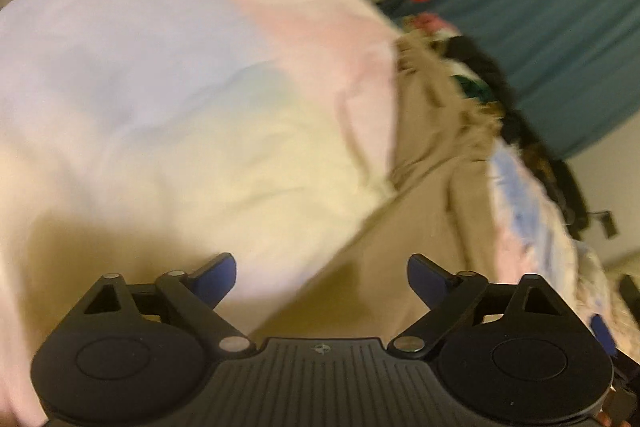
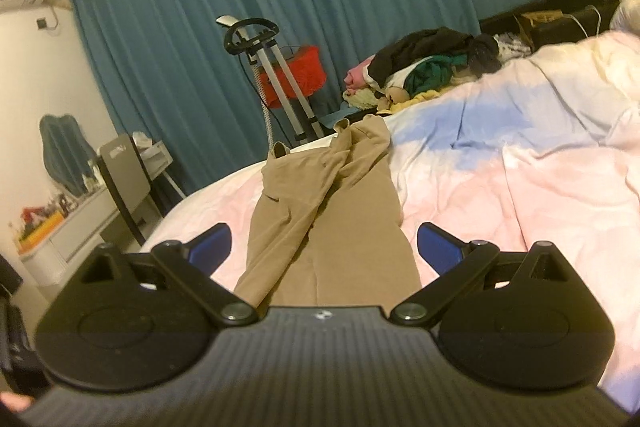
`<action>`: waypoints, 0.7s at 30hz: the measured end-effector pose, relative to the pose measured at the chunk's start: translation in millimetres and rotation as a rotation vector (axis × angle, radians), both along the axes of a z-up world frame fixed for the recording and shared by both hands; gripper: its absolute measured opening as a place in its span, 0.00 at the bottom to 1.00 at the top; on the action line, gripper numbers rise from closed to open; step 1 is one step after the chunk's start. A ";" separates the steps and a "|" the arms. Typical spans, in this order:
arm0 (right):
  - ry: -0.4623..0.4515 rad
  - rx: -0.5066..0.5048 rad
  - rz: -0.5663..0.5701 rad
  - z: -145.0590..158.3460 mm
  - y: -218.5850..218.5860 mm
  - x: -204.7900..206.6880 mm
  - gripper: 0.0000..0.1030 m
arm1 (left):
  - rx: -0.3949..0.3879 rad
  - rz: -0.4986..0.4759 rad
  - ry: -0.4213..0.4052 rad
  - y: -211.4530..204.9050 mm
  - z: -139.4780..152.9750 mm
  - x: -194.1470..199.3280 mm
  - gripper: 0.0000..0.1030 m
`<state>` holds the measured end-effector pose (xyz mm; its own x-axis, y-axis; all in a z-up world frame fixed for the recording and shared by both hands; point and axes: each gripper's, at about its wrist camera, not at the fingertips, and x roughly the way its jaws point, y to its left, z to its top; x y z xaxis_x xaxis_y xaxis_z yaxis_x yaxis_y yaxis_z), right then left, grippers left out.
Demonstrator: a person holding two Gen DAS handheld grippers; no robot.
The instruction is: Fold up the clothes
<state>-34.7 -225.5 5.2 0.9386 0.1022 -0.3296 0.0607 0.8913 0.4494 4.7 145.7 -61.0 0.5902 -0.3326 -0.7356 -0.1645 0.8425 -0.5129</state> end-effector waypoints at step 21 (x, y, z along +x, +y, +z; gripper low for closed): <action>0.102 0.246 -0.039 -24.5 -46.4 -3.9 0.98 | 0.377 -0.177 0.024 -52.8 26.5 -47.0 0.03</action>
